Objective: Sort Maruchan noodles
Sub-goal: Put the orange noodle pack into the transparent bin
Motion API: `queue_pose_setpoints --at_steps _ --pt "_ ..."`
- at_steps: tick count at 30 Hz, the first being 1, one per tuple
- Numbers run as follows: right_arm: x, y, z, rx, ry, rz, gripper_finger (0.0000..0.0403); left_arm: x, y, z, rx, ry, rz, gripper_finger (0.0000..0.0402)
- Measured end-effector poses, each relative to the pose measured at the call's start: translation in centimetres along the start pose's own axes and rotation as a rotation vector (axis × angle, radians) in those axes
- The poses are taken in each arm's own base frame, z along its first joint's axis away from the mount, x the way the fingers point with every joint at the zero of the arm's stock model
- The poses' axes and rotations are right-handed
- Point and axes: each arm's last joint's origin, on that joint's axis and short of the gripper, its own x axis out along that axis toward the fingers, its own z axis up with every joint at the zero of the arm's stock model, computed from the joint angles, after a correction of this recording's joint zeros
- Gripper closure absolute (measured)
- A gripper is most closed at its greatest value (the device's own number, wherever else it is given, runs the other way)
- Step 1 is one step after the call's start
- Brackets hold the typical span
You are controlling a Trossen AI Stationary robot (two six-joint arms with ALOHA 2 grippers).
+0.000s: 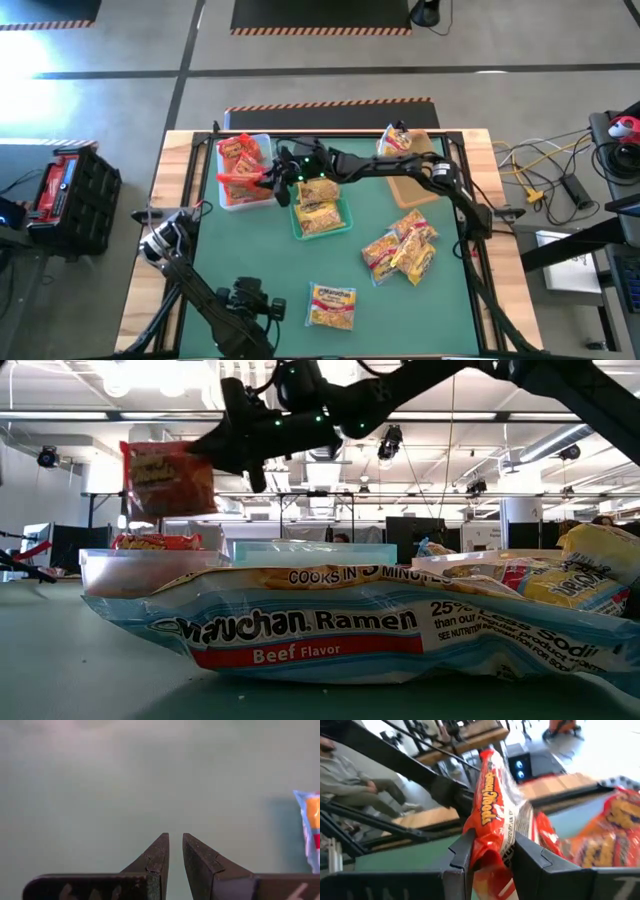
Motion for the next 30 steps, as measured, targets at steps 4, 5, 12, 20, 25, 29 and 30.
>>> queue_pose_setpoints --at_steps 4,5,12,20,25,29,30 --pt "0.5 -0.3 -0.4 -0.015 -0.022 0.022 0.0312 0.5 -0.6 0.7 -0.034 0.005 0.02 0.0364" --pt "0.5 -0.5 -0.6 -0.021 -0.017 0.02 0.0312 0.6 -0.8 1.0 -0.042 0.004 0.024 0.0364" --pt "1.0 -1.7 -1.7 -0.039 0.006 0.003 0.0312 1.3 -1.9 2.2 -0.09 0.004 0.049 0.0364" --pt "1.8 -2.7 -3.6 -0.024 0.044 -0.013 0.0312 1.4 -2.0 2.2 -0.11 0.049 0.08 0.0364" --pt "2.1 -3.6 -4.5 -0.026 0.046 -0.073 0.0312 1.4 -2.0 2.2 -0.118 0.063 0.092 0.0364" --pt "2.1 -4.1 -4.8 -0.019 0.053 -0.093 0.0312 1.4 -2.0 2.1 -0.122 0.067 0.087 0.0364" --pt "2.1 -4.2 -4.8 -0.019 0.054 -0.094 0.0312 1.4 -2.0 2.2 -0.122 0.067 0.087 0.0364"
